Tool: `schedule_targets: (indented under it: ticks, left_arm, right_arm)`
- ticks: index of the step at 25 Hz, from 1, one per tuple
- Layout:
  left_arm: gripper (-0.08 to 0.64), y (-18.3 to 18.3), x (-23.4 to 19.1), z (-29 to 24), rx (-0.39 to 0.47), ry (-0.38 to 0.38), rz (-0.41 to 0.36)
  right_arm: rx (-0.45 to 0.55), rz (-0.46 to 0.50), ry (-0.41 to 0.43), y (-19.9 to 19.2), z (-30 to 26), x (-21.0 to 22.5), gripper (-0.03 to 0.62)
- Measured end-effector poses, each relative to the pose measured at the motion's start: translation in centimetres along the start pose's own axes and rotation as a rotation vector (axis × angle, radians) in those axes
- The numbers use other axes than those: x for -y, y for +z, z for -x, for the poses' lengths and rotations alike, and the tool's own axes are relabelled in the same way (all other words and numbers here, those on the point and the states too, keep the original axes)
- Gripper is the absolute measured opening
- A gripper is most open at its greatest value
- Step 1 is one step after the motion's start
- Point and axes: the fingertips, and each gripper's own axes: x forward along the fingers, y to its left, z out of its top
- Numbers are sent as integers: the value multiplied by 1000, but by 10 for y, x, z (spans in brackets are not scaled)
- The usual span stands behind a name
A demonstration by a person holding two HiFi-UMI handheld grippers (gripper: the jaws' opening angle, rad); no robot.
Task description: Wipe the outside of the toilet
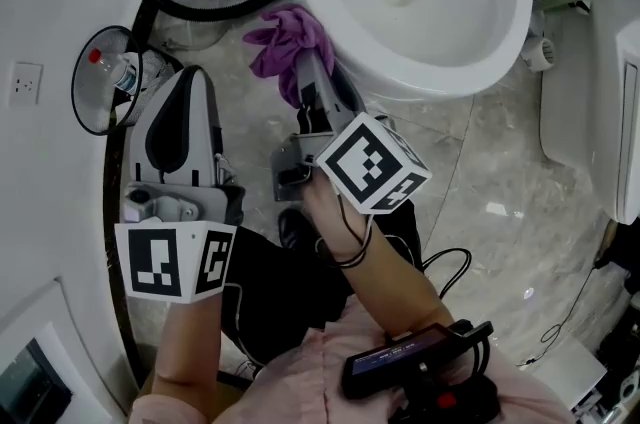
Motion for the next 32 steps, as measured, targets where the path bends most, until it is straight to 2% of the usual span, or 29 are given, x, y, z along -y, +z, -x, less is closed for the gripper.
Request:
schedule_targets:
  ticks: [4, 16, 25, 32]
  left_arm:
    - [8, -1, 4, -5, 6, -8, 6]
    - [8, 5, 41, -17, 34, -73, -2]
    - [8, 7, 50, -21, 31, -59, -13]
    - [8, 10, 65, -28, 29, -78, -35]
  right_arm:
    - [-10, -43, 6, 3, 8, 2, 71]
    - [-30, -66, 31, 10, 37, 13, 69]
    - [-68, -74, 36, 16, 60, 28, 69]
    - [-98, -81, 27, 28, 82, 44, 67]
